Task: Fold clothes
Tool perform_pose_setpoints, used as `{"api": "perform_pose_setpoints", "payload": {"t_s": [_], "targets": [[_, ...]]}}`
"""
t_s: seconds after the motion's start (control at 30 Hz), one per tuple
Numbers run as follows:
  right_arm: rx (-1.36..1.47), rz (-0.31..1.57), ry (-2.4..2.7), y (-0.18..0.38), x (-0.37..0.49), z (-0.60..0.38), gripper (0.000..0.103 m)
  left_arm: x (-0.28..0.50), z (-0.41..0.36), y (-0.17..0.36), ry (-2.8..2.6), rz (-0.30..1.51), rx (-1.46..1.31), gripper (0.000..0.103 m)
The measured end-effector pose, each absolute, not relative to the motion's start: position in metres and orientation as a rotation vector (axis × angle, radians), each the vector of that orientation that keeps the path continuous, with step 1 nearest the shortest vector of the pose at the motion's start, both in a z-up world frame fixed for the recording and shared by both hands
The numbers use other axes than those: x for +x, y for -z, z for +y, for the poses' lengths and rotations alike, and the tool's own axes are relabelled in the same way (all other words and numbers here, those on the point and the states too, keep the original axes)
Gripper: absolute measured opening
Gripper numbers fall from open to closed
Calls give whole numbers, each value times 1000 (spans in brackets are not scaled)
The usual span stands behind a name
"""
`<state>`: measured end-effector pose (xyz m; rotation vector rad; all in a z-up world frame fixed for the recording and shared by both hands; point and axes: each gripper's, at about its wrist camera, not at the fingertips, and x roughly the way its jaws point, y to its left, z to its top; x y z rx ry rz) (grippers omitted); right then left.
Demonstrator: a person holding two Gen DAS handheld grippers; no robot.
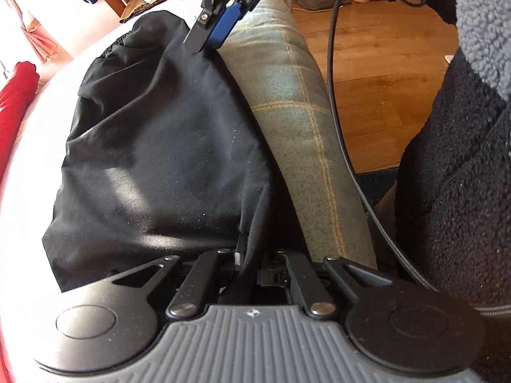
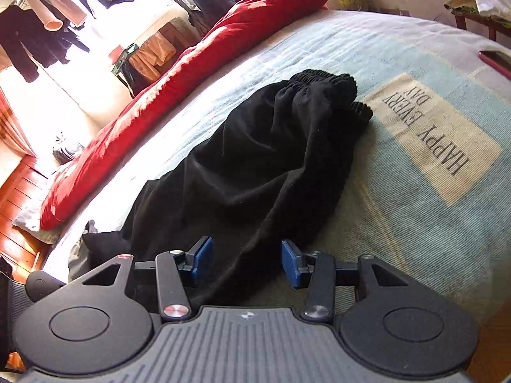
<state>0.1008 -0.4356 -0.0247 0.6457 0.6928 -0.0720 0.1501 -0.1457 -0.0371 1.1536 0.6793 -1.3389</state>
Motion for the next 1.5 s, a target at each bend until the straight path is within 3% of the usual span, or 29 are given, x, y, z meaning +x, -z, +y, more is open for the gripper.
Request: {"api": "perform_pose_setpoints", "payload": {"t_s": [0.1,0.17,0.27,0.6,0.77,1.0,1.27,1.5], "targets": [[580,675,110,12,98,-434,52,153,-139,23,1344,688,1113,14],[536,663,134,4,97,-434,53,156,-129,12,1358,717,1067,29],[470,645,171,-8,94,-433,55,162,-106,-5,1351,751,1007,40],[370,607,102,-37,121,-380,55,219,-45,-34,1080,618,799,42],[379,718,21,-11,155,-324,55,246,-46,-7,1182,638,617,42],[358,874,105,26,156,-270,58,247,-33,45,1193,769,616,46],[374,822,229,2,130,-259,58,257,-5,-3,1233,627,563,53],[406,754,336,-21,104,-260,58,276,-49,-27,1337,531,491,60]]}}
